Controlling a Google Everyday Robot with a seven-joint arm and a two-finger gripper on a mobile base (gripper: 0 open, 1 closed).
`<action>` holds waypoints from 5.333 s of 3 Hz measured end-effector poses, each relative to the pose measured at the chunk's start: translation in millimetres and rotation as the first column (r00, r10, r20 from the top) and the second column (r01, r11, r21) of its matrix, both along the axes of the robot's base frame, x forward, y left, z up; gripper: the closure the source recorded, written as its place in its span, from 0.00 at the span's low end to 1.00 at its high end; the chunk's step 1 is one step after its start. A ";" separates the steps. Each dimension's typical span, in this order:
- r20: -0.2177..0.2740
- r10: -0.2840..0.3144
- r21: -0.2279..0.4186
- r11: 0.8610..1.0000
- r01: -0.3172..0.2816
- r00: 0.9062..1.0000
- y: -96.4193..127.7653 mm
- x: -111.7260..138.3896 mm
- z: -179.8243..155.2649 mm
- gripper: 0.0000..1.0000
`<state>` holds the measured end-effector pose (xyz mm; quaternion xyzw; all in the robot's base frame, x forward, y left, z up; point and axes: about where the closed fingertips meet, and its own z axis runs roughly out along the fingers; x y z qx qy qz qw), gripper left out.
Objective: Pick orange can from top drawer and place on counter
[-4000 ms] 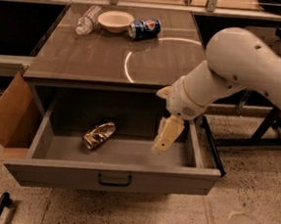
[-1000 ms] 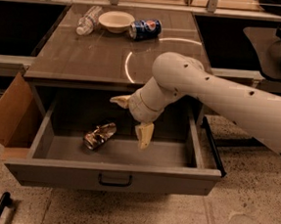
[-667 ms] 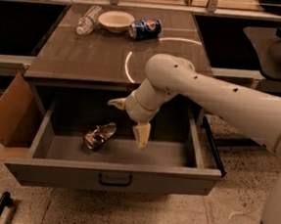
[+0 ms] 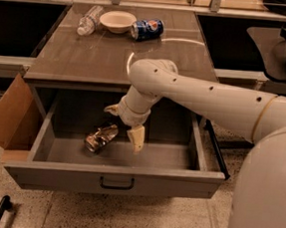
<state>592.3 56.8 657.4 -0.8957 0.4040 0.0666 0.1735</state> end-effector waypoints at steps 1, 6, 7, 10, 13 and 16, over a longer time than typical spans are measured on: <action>-0.002 0.033 -0.051 0.998 -0.033 0.999 14.7 3.4 -10.0 0.00; -0.029 0.094 -0.150 0.984 -0.098 0.995 43.6 -4.2 -34.7 0.00; -0.040 0.089 -0.161 0.982 -0.094 0.995 42.5 -4.0 -42.7 0.16; -0.026 0.029 -0.101 0.994 -0.031 0.999 27.1 -10.2 -37.2 0.86; -0.003 -0.170 0.061 0.984 0.170 0.985 -48.0 -19.6 23.8 1.00; 0.061 -0.283 0.028 0.959 0.282 0.957 -113.6 -8.8 101.9 1.00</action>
Offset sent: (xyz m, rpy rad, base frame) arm 0.0075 0.0351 -0.0191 -0.1219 -0.0070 0.0770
